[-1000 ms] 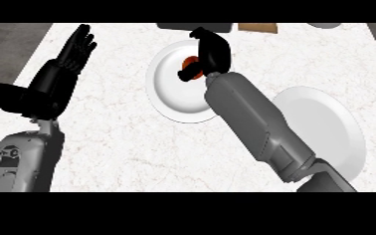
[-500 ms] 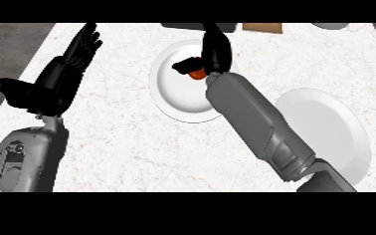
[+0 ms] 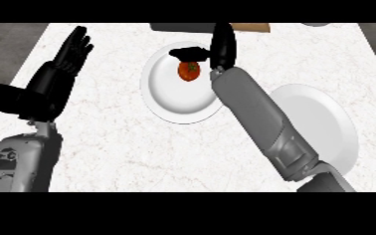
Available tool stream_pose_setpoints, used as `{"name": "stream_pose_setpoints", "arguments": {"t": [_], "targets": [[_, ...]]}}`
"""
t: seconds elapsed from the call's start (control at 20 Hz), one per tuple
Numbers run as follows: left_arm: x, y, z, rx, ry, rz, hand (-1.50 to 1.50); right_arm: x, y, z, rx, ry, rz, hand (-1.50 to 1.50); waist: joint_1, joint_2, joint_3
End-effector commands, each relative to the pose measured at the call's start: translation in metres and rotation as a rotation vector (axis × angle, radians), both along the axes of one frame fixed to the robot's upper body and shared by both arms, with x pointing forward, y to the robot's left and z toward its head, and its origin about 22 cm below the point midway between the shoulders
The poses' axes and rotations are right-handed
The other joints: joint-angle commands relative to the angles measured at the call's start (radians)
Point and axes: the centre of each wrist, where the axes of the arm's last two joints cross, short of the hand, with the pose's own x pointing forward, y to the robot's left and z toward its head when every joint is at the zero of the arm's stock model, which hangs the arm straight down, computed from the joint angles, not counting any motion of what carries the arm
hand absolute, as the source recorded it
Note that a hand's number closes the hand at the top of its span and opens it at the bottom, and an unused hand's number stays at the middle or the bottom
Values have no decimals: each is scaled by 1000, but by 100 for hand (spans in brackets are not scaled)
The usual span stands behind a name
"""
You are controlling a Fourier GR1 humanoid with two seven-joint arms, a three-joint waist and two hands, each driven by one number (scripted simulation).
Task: Pick the tomato from the plate and place it in the plate
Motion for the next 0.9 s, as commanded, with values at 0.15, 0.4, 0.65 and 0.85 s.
{"name": "stream_pose_setpoints", "arguments": {"t": [0.15,0.4,0.65,0.85], "targets": [[-4,26,6,6,8,55,0,-9,-63,-43,108,-34,-22,-150,-51,-10,0],[-19,38,-1,0,22,72,0,-26,-113,-41,86,-56,6,-150,-65,-18,-1],[-11,27,3,-5,13,76,0,-47,-155,-32,45,-48,24,-150,-68,-18,-1],[-1,24,2,1,-6,57,0,-56,-181,-53,41,-61,21,-150,-57,-13,-1]]}}
